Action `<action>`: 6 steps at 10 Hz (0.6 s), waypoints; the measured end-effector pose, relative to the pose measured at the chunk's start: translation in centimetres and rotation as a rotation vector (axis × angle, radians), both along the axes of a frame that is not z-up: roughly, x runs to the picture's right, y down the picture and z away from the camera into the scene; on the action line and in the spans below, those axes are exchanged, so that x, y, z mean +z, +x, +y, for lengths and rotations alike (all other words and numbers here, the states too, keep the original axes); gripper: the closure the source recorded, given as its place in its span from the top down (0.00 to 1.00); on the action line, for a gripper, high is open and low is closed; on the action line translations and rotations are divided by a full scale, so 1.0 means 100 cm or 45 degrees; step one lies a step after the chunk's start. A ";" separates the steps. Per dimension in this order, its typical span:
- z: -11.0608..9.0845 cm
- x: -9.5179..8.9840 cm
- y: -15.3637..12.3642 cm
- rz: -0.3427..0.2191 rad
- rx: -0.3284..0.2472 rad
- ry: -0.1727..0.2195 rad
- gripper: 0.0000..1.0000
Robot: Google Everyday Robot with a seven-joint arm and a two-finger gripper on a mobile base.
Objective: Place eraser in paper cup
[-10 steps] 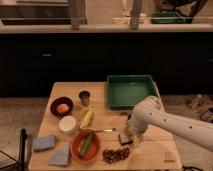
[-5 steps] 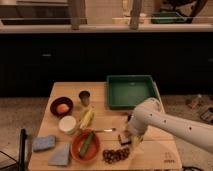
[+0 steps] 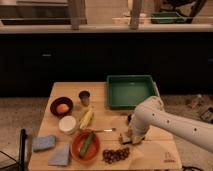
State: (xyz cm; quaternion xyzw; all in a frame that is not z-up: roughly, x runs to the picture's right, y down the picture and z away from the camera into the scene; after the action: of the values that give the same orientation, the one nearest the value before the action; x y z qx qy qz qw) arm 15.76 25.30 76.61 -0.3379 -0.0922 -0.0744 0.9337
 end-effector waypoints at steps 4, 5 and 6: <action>-0.032 -0.025 -0.006 0.011 -0.078 0.050 0.00; -0.042 -0.036 -0.007 0.020 -0.105 0.063 0.00; -0.050 -0.044 -0.008 0.028 -0.130 0.076 0.00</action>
State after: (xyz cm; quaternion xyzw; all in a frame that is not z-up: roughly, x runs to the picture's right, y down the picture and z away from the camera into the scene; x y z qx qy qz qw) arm 14.95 20.28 72.25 -0.3150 -0.0624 -0.1210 0.9393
